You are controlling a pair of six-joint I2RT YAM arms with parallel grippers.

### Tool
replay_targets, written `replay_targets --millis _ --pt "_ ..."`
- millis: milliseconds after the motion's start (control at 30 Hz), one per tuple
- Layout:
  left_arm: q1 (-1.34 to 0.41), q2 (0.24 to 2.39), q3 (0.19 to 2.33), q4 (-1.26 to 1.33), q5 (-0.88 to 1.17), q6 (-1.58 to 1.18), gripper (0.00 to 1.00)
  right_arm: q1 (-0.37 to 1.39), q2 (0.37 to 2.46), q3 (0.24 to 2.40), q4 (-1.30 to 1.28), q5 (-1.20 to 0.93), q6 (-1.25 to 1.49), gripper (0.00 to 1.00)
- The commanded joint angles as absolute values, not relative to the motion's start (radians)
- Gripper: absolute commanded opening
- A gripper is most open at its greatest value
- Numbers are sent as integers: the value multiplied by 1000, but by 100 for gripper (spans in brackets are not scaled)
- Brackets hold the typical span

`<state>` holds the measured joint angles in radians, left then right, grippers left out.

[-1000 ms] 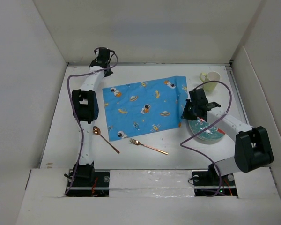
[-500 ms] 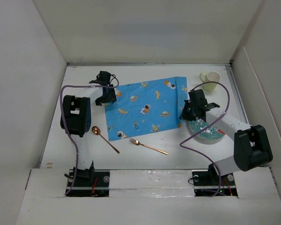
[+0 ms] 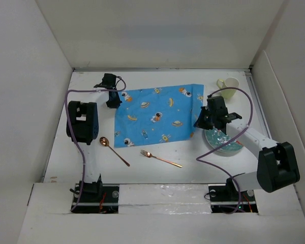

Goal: Set the dinner table for one person

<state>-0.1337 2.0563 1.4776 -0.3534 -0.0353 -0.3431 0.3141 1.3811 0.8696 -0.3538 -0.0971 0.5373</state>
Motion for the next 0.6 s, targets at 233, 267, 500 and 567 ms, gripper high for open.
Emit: replay_targets --millis 233,267,500,567 --pt "-117 2218 1799 -471 -129 -342 0 301 1455 910 -295 -140 529 0" --pt "-117 2221 1821 -486 -129 -344 0 301 1465 910 -293 -141 532 0" --pt "-69 2177 1772 -479 -176 -336 0 301 1503 882 -294 -140 540 0" --pt "-60 2163 1743 -463 -190 -336 0 310 1509 868 -301 -140 538 1"
